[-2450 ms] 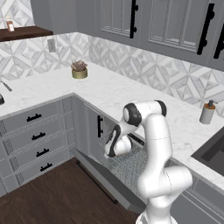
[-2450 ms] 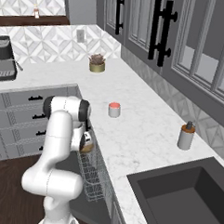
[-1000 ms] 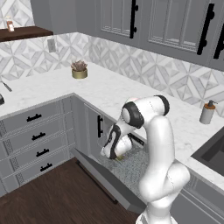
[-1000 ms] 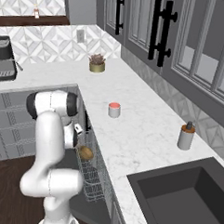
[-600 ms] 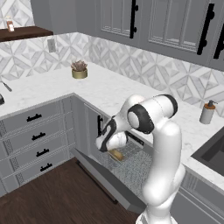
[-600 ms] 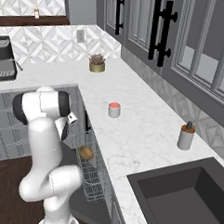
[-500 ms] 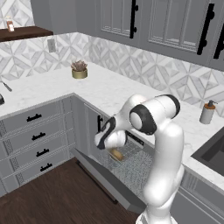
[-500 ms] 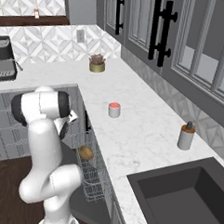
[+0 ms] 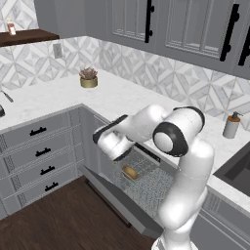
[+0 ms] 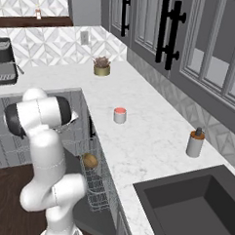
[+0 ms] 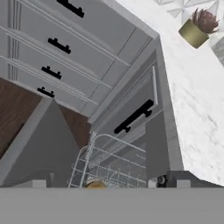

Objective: Pick up the cup and bowl from the counter, place them in the dishwasher, and close the dishwasher door.

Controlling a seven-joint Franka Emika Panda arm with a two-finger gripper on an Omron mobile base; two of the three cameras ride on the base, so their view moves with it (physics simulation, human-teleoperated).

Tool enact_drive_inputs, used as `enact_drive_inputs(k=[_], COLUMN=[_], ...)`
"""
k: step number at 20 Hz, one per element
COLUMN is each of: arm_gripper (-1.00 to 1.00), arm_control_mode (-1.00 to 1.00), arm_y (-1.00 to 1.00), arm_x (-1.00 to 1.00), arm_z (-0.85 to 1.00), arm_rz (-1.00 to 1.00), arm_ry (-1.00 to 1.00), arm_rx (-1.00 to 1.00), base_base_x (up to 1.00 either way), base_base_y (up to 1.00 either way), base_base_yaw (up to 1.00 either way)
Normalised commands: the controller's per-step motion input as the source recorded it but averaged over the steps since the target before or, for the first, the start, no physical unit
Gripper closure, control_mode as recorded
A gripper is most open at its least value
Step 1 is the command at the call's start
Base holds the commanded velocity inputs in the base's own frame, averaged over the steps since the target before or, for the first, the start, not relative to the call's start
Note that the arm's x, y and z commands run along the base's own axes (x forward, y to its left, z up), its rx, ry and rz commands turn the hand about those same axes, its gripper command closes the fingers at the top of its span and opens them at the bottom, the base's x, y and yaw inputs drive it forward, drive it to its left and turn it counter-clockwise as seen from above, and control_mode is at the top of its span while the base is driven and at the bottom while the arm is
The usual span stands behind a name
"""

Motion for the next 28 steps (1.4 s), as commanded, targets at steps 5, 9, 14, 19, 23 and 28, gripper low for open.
enact_drive_inputs(k=[5,9,14,19,23,28], arm_gripper=[-1.0,-1.0,-1.0,-1.0,-1.0,-1.0], arm_control_mode=[-1.0,-1.0,-1.0,-1.0,-1.0,-1.0], arm_y=[0.53,-0.09,-0.15,-0.12,-0.24,-0.15], arm_x=[0.1,-0.33,-0.44,-0.44,-0.18,-0.29], arm_z=[1.0,0.83,0.48,0.44,0.72,0.83], arm_rz=[-0.01,0.05,0.2,0.2,0.23,0.09], arm_ry=[-0.39,-0.54,-0.47,-0.24,-0.05,0.13], arm_rx=[-0.26,-0.69,-0.86,-0.97,-0.93,-0.89], base_base_x=[0.0,0.0,0.0,0.0,0.0,0.0], base_base_y=[0.0,0.0,0.0,0.0,0.0,0.0], base_base_yaw=[0.0,0.0,0.0,0.0,0.0,0.0])
